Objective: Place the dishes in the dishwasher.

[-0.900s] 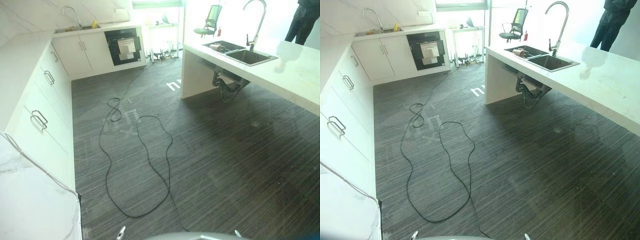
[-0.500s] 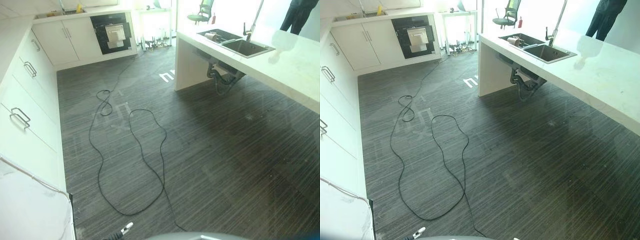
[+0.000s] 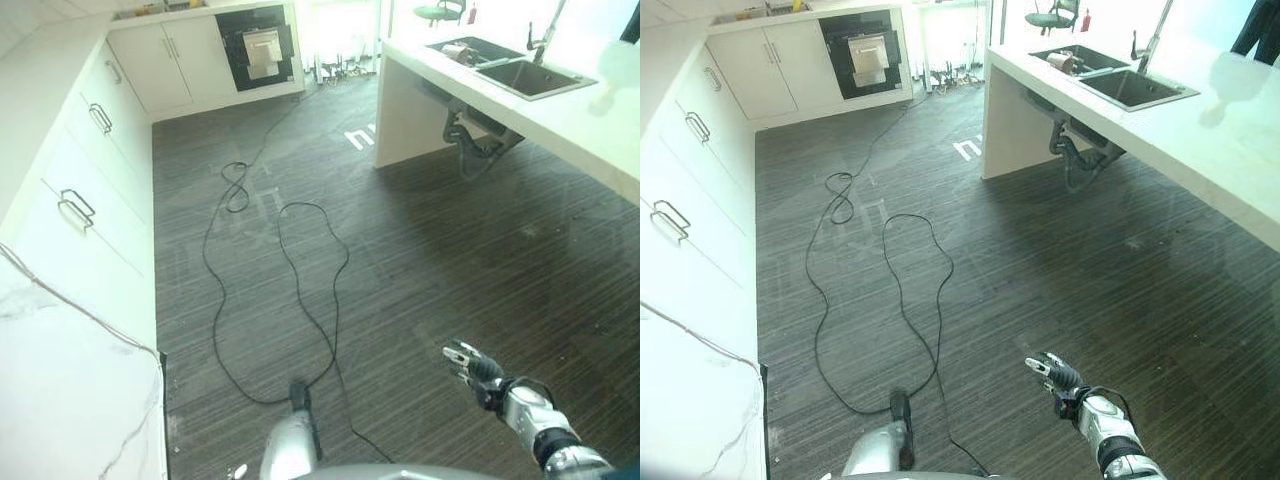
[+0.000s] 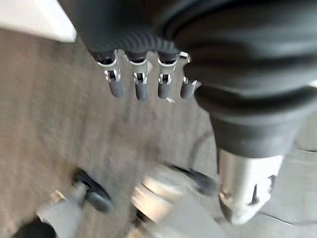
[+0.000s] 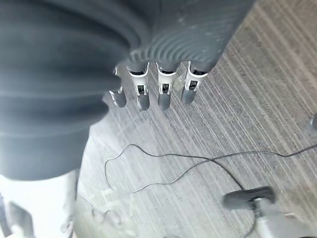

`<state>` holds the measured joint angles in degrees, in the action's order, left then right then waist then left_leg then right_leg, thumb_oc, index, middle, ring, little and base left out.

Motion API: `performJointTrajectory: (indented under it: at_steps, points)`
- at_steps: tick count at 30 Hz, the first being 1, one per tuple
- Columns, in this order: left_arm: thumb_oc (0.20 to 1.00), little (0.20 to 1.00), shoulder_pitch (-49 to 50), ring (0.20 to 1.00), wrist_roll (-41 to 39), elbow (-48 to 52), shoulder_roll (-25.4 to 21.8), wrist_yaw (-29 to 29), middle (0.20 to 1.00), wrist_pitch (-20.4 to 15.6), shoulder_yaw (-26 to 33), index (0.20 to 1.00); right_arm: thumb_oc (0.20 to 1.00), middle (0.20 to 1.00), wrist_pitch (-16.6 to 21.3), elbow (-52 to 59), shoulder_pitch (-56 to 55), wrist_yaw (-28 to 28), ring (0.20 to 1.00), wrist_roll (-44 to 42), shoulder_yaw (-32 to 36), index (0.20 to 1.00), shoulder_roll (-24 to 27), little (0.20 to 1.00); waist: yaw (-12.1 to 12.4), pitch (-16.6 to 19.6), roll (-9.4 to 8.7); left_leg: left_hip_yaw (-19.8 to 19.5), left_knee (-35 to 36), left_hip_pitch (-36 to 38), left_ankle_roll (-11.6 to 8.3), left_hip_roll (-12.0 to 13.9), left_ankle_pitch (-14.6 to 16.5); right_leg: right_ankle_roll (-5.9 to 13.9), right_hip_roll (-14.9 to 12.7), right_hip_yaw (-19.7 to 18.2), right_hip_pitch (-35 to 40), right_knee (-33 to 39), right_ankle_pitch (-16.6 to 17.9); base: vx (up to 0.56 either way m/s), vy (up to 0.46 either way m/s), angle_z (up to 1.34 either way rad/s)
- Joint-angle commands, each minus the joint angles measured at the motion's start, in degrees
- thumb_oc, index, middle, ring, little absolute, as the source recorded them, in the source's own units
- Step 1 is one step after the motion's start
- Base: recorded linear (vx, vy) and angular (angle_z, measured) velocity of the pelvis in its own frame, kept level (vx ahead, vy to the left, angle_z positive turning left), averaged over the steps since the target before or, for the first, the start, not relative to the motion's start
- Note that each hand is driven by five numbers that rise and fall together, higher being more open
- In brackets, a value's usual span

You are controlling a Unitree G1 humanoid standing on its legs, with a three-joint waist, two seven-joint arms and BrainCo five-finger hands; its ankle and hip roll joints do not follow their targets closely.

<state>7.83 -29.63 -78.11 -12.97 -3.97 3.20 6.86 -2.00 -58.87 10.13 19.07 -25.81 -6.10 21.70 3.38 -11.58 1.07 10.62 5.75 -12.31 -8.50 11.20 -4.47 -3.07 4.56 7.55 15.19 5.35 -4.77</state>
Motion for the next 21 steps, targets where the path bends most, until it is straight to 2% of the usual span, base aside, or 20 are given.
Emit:
performJointTrajectory:
  at_steps: [1,2,3,4,5,6,7,8,9,10,11,12,13,15,16,18,19,21]
  points:
    - [1.000,1.000,-0.47,1.000,4.57,0.05,-1.72,0.87,1.000,-2.93,-0.92,1.000,1.000,1.000,-0.69,-0.43,-1.87,0.39,1.000,0.98,-0.30,1.000,1.59,1.000,0.96,4.25,-2.24,0.84,-0.75,2.73,3.08,-1.03,-4.31,6.81,-6.08,-0.85,7.33,-1.76,-7.77,0.67,0.226,-0.72]
    - [1.000,1.000,-1.33,1.000,5.26,0.23,-1.94,0.41,1.000,-2.92,-1.02,1.000,1.000,1.000,-1.28,-2.45,-2.97,-0.67,1.000,0.85,0.02,1.000,0.30,1.000,1.31,5.17,-2.39,1.71,-1.77,3.34,3.51,-1.36,-5.01,7.79,-7.16,-0.21,8.39,-3.90,-9.87,0.72,0.215,-0.77]
    - [1.000,1.000,-2.22,1.000,6.52,0.62,-2.15,-0.10,1.000,-3.23,-1.28,1.000,1.000,1.000,-0.82,-4.33,-4.08,-1.34,1.000,1.37,0.94,1.000,-0.75,1.000,1.63,5.53,-2.59,1.91,-4.13,2.41,3.82,-2.01,-4.42,8.41,-7.87,0.64,8.95,-5.65,-10.76,0.81,0.218,-0.57]
    - [1.000,1.000,-3.50,1.000,7.32,1.37,-2.56,-1.10,1.000,-3.52,-1.86,1.000,1.000,1.000,-0.36,-6.74,-5.63,-2.04,1.000,1.58,2.30,1.000,-1.93,1.000,2.03,6.02,-3.09,1.77,-7.34,1.25,4.60,-3.35,-3.08,9.66,-9.52,1.95,9.02,-9.91,-9.34,0.66,0.190,-0.15]
    - [1.000,1.000,-4.45,1.000,6.66,2.06,-2.83,-1.71,1.000,-3.39,-2.57,1.000,1.000,1.000,0.18,-8.39,-6.65,-1.88,1.000,1.54,3.08,1.000,-2.72,1.000,2.16,6.33,-3.89,1.62,-8.20,1.46,5.74,-4.88,-1.93,11.14,-11.56,3.19,8.31,-14.42,-5.99,0.71,0.255,0.12]
    - [1.000,1.000,-6.57,1.000,5.38,3.04,-2.99,-2.98,1.000,-3.43,-3.98,1.000,1.000,1.000,0.96,-10.40,-7.94,-1.66,1.000,2.18,4.23,1.000,-3.78,1.000,1.94,6.76,-4.40,1.38,-7.07,3.52,7.51,-6.96,-0.81,13.00,-14.86,4.61,5.39,-23.20,3.52,0.51,0.216,0.29]
    - [1.000,1.000,-7.21,1.000,5.32,3.38,-3.05,-3.41,1.000,-3.44,-4.36,1.000,1.000,1.000,1.10,-10.62,-8.40,-1.63,1.000,2.52,4.59,1.000,-4.03,1.000,1.79,6.88,-4.25,1.39,-6.64,4.17,7.90,-7.38,-0.71,13.31,-15.77,4.83,4.77,-26.54,6.12,0.58,0.263,0.12]
    - [1.000,1.000,-8.70,1.000,4.92,4.26,-3.17,-4.43,1.000,-4.18,-5.64,1.000,1.000,1.000,1.56,-10.97,-9.52,-1.33,1.000,2.34,5.01,1.000,-4.49,1.000,1.21,6.88,-3.99,1.39,-5.69,6.17,8.88,-8.49,-0.07,13.96,-17.82,4.80,2.91,-34.61,10.14,0.58,0.260,0.04]
    - [1.000,1.000,-10.24,1.000,3.79,5.78,-3.14,-5.76,1.000,-5.31,-7.34,1.000,1.000,1.000,2.35,-11.11,-10.46,-0.86,1.000,1.30,4.80,1.000,-4.59,1.000,-0.32,6.61,-2.97,0.41,-4.55,9.19,9.73,-9.44,1.34,13.98,-17.89,2.67,-3.39,-43.29,14.10,0.73,0.308,-0.17]
    - [1.000,1.000,-10.90,1.000,2.66,8.46,-2.76,-5.97,1.000,-7.03,-9.18,1.000,1.000,1.000,3.27,-10.74,-10.57,-0.51,1.000,1.36,3.94,1.000,-4.41,1.000,-2.15,5.92,-1.85,0.17,-3.12,12.84,10.42,-9.97,2.72,12.89,-16.75,1.03,-11.98,-48.62,15.08,0.68,0.226,-0.15]
    - [1.000,1.000,-11.81,1.000,2.01,10.65,-2.54,-5.18,1.000,-8.16,-10.96,1.000,1.000,1.000,4.33,-10.21,-10.61,-0.28,1.000,0.47,3.25,1.000,-4.31,1.000,-3.02,5.65,-1.14,-0.61,-2.12,14.56,10.85,-10.12,3.10,11.93,-15.15,1.83,-15.17,-47.68,12.70,0.73,0.080,-0.32]
    - [1.000,1.000,-12.58,1.000,0.88,16.42,-3.06,-4.94,1.000,-9.58,-12.99,1.000,1.000,1.000,5.60,-7.39,-10.80,-0.88,1.000,-1.70,1.87,1.000,-4.32,1.000,-4.40,5.31,-0.94,-2.01,-0.94,16.93,10.77,-10.67,3.11,11.22,-12.88,3.92,-19.57,-41.66,10.16,0.65,-0.045,-0.24]
    - [1.000,1.000,-13.05,1.000,0.50,20.52,-3.52,-3.65,1.000,-9.08,-13.42,1.000,1.000,1.000,5.95,-4.73,-11.12,-1.35,1.000,-2.36,1.35,1.000,-4.19,1.000,-5.12,4.99,-1.10,-2.76,-0.75,18.15,10.53,-10.92,3.61,11.15,-12.04,5.21,-21.05,-37.39,9.79,0.68,-0.138,-0.13]
    - [1.000,1.000,-13.49,1.000,-1.23,31.00,-5.04,-2.81,1.000,-7.56,-13.47,1.000,1.000,1.000,6.58,3.36,-12.75,-3.12,1.000,-4.12,0.64,1.000,-3.80,1.000,-6.86,4.06,-2.73,-3.95,-0.75,21.25,10.01,-12.38,5.91,11.52,-11.46,8.61,-22.50,-21.45,10.75,0.62,-0.209,0.20]
    - [1.000,1.000,-12.88,1.000,-1.20,35.97,-5.72,-3.04,1.000,-7.47,-12.90,1.000,1.000,1.000,7.02,8.08,-14.26,-3.65,1.000,-4.01,1.05,1.000,-3.41,1.000,-7.65,3.54,-3.08,-5.05,-0.75,22.49,9.56,-12.43,7.10,11.47,-10.87,9.05,-22.32,-14.98,10.26,0.68,-0.255,0.47]
    - [1.000,1.000,-11.86,1.000,-0.87,42.09,-6.88,-4.13,1.000,-8.22,-12.66,1.000,1.000,1.000,8.26,15.95,-17.08,-3.88,1.000,-3.50,1.97,1.000,-2.60,1.000,-9.68,3.03,-3.65,-7.34,-0.75,24.99,9.00,-12.92,9.85,13.05,-10.65,6.74,-23.60,-0.81,14.27,0.67,-0.241,0.77]
    - [1.000,1.000,-10.78,1.000,-0.58,44.96,-7.34,-4.68,1.000,-9.11,-12.40,1.000,1.000,1.000,8.56,20.44,-18.93,-4.22,1.000,-2.97,2.60,1.000,-2.13,1.000,-10.39,2.65,-3.12,-8.56,-0.75,26.12,9.07,-12.62,10.67,13.15,-10.41,4.70,-25.78,-0.35,13.51,0.51,-0.156,0.95]
    - [1.000,1.000,-9.58,1.000,-0.36,47.59,-8.09,-5.45,1.000,-9.81,-11.85,1.000,1.000,1.000,8.48,24.81,-20.15,-4.06,1.000,-2.65,3.46,1.000,-1.64,1.000,-10.93,2.36,-2.96,-9.07,-0.75,27.69,9.27,-12.67,11.91,12.77,-10.20,4.17,-27.80,-0.35,12.66,0.52,-0.166,1.16]
